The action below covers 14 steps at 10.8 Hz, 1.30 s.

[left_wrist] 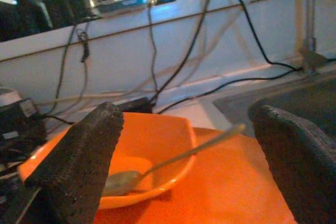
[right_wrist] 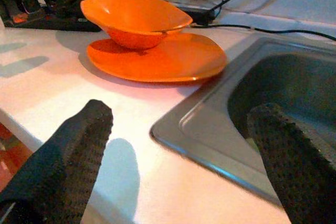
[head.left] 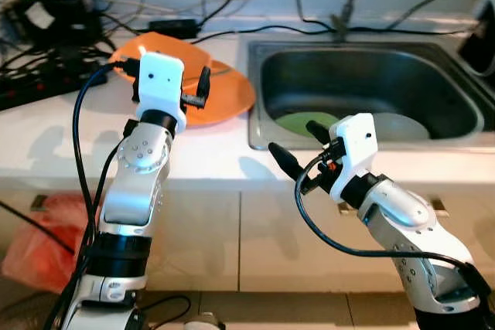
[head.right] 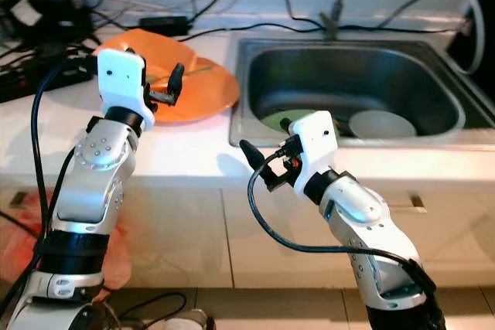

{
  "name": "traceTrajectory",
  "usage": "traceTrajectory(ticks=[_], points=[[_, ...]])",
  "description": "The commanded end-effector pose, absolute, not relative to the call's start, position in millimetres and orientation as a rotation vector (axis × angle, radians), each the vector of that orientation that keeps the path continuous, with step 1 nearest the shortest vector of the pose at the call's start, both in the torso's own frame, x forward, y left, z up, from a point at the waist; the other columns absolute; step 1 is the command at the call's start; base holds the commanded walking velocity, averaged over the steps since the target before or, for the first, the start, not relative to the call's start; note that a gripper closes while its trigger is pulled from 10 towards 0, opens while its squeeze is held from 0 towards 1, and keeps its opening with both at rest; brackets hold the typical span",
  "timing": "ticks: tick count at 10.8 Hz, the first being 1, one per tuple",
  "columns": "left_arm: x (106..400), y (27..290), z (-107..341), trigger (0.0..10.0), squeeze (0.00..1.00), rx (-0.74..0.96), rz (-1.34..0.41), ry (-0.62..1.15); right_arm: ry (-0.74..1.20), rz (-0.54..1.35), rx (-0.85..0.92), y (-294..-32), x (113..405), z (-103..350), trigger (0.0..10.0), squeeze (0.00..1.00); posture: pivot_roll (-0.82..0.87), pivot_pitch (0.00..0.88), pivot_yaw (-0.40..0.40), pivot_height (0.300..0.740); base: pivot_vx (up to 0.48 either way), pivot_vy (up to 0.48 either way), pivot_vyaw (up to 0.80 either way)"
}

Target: Kitchen organization

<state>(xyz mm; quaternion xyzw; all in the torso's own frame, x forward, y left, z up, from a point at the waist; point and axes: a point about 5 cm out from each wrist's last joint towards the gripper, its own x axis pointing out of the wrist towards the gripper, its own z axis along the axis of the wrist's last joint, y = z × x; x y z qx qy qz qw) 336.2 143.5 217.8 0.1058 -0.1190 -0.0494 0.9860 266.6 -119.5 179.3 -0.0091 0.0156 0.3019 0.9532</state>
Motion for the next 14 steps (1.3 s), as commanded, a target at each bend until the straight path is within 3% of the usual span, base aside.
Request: traceTrajectory(ticks=[1, 3, 6, 12, 14], points=[[335, 143, 217, 10.0, 0.0, 0.221, -0.098, -0.229, 0.029, 0.618, -0.018, -120, 264, 180, 10.0, 0.0, 0.12, 0.057, 0.027, 0.74, 0.0, 0.0, 0.0], [333, 143, 216, 10.0, 0.0, 0.23, -0.087, -0.227, 0.033, 0.614, -0.016, -120, 262, 179, 10.0, 0.0, 0.12, 0.072, 0.026, 0.74, 0.0, 0.0, 0.0], [326, 141, 213, 10.0, 0.0, 0.235, -0.084, -0.23, 0.032, 0.606, 0.0, -118, 256, 180, 10.0, 0.0, 0.12, 0.116, 0.019, 0.74, 0.0, 0.0, 0.64], [320, 138, 221, 10.0, 0.0, 0.177, -0.115, -0.248, -0.001, 0.564, 0.019, -117, 257, 186, 10.0, 0.0, 0.13, 0.158, 0.01, 0.74, 0.0, 0.0, 0.0], [321, 136, 224, 10.0, 0.0, 0.166, -0.124, -0.255, -0.027, 0.548, 0.022, -116, 259, 191, 10.0, 0.0, 0.13, 0.16, 0.011, 0.74, 0.294, 0.0, 0.0]])
